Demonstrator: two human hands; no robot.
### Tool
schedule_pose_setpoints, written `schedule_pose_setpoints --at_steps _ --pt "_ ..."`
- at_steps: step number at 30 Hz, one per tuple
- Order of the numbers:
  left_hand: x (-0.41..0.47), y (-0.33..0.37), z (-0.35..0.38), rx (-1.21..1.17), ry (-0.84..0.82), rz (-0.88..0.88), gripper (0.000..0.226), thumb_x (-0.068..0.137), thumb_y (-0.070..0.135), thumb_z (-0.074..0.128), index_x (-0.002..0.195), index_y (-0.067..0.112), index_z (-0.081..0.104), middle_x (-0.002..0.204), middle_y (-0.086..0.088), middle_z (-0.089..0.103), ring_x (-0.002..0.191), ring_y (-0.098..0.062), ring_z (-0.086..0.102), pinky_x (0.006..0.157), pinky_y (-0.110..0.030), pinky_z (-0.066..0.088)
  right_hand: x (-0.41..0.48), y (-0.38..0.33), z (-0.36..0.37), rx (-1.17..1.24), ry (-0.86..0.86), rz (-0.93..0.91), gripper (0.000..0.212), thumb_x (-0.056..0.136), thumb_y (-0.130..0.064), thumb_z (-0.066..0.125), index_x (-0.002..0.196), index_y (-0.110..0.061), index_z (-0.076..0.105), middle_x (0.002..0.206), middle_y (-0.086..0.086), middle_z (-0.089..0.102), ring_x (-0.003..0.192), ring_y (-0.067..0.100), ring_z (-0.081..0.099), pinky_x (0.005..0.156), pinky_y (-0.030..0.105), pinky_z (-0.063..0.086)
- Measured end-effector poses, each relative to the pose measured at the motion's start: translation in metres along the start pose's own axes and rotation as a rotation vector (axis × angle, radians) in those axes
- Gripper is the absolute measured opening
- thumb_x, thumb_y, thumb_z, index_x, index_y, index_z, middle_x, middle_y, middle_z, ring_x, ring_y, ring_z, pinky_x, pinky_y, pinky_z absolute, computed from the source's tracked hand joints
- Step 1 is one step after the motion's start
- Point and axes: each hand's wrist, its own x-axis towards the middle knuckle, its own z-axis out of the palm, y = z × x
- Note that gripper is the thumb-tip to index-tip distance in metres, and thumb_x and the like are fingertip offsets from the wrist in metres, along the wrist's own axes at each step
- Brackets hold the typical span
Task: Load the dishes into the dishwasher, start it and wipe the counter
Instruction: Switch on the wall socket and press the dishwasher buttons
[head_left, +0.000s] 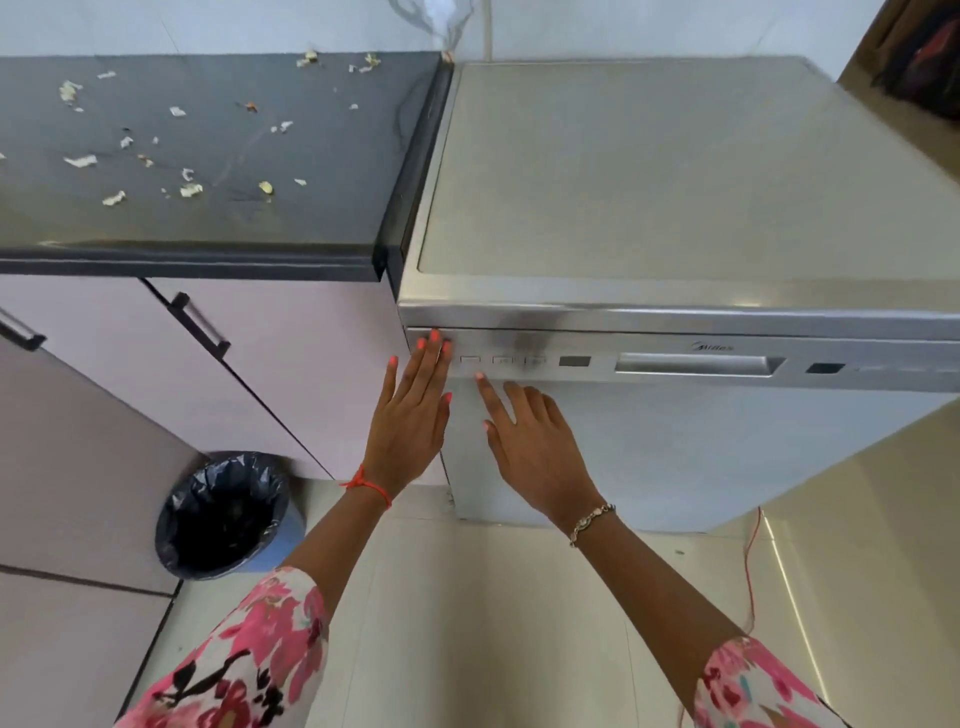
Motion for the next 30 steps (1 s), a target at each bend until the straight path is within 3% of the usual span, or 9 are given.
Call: schedule_pose_setpoints --at_steps 4,7,11,16,21,23,26,28,30 --pt "0.008 -0.008 0.030 -0.005 0.163 0.044 0.063 0.098 0.025 0.028 0.145 0.018 -0.014 0.153 0.008 -0.026 0.142 -0.010 -0.017 0.118 -0.031 -0.010 0.006 0.002 0.031 -0.019 0.129 -0.044 0.049 0.095 -0.028 0.033 0.140 -0.011 0.029 0.100 0.011 0.064 0.081 0.023 0.063 0.069 0.033 0.054" --pt "0.015 -0.016 0.048 -0.043 0.264 0.100 0.064 0.099 0.023 0.028 0.144 0.019 -0.017 0.152 0.010 -0.027 0.142 -0.009 -0.017 0.118 -0.027 -0.008 0.012 0.006 0.051 -0.050 0.227 -0.054 0.049 0.095 -0.029 0.033 0.140 -0.011 0.029 0.096 0.010 0.065 0.082 0.024 0.064 0.071 0.034 0.053" --pt "0.023 -0.019 0.064 -0.103 0.411 0.186 0.067 0.097 0.019 0.030 0.145 0.022 -0.016 0.152 0.012 -0.025 0.142 -0.009 -0.016 0.118 -0.028 -0.004 0.015 0.008 0.072 -0.102 0.401 -0.060 0.047 0.096 -0.028 0.037 0.138 -0.007 0.041 0.089 0.010 0.065 0.077 0.024 0.062 0.068 0.033 0.052" --pt "0.030 -0.018 0.078 -0.174 0.551 0.177 0.051 0.098 0.019 0.025 0.142 -0.002 0.011 0.152 -0.015 0.008 0.142 -0.009 -0.013 0.119 -0.033 -0.002 0.021 0.011 0.091 -0.174 0.599 -0.080 0.044 0.097 -0.026 0.039 0.136 -0.007 0.043 0.080 0.007 0.062 0.067 0.021 0.058 0.059 0.032 0.049" --pt "0.037 -0.020 0.095 -0.199 0.708 0.249 0.054 0.095 0.009 0.031 0.144 0.000 0.010 0.152 0.016 -0.016 0.143 -0.009 -0.009 0.119 -0.034 0.000 0.034 0.011 0.104 -0.253 0.741 -0.035 0.042 0.100 -0.026 0.031 0.135 -0.009 0.047 0.080 0.001 0.064 0.062 0.018 0.057 0.053 0.030 0.044" --pt "0.039 -0.019 0.097 -0.208 0.748 0.250 0.052 0.095 0.005 0.034 0.143 -0.005 0.015 0.157 0.004 -0.004 0.143 -0.009 -0.007 0.119 -0.034 0.001 0.039 0.011 0.107 -0.296 0.786 -0.019 0.042 0.100 -0.024 0.028 0.134 -0.010 0.049 0.076 -0.001 0.063 0.057 0.017 0.055 0.051 0.029 0.041" --pt "0.036 -0.017 0.097 -0.214 0.770 0.241 0.051 0.095 0.002 0.036 0.142 -0.007 0.018 0.152 -0.023 0.016 0.142 -0.012 -0.003 0.119 -0.033 0.002 0.042 0.012 0.110 -0.340 0.851 -0.005 0.038 0.093 -0.019 0.049 0.130 -0.010 0.054 0.069 -0.002 0.060 0.052 0.015 0.053 0.046 0.027 0.035" --pt "0.035 -0.016 0.096 -0.220 0.779 0.248 0.051 0.095 0.002 0.036 0.142 -0.007 0.018 0.151 -0.025 0.017 0.142 -0.015 0.001 0.119 -0.033 0.002 0.045 0.010 0.110 -0.377 0.851 0.006 0.044 0.083 -0.016 0.063 0.126 -0.011 0.058 0.065 -0.004 0.058 0.049 0.014 0.052 0.044 0.026 0.033" --pt "0.033 -0.014 0.095 -0.213 0.795 0.255 0.051 0.095 0.000 0.035 0.142 -0.007 0.018 0.151 -0.024 0.017 0.141 -0.016 0.003 0.119 -0.033 0.003 0.046 0.007 0.107 -0.415 0.852 0.015 0.043 0.081 -0.015 0.064 0.124 -0.011 0.060 0.062 -0.005 0.057 0.048 0.013 0.051 0.043 0.024 0.030"
